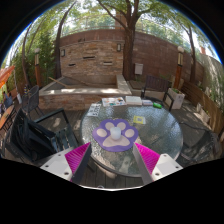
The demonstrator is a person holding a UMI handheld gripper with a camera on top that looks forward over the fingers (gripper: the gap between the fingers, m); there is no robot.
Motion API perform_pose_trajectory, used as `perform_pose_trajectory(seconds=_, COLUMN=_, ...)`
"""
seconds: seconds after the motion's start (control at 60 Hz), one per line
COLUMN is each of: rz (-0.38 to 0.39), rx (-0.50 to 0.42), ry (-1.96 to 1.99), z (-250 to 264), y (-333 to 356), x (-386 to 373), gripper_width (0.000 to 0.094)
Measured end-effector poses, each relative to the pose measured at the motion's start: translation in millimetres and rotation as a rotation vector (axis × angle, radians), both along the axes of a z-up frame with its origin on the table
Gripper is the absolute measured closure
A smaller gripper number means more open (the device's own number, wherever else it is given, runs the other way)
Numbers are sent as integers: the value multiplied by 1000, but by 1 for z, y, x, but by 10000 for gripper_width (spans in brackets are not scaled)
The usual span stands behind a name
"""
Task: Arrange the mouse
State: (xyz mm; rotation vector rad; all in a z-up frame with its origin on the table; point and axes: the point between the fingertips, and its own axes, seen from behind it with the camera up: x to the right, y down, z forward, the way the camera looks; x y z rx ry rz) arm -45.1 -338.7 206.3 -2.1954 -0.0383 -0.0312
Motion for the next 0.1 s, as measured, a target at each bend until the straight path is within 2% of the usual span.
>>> perform_pose_trajectory(seconds=0.1, rz=5, rx=0, ry=0, z=2, y=-18, x=-1, gripper_width=87)
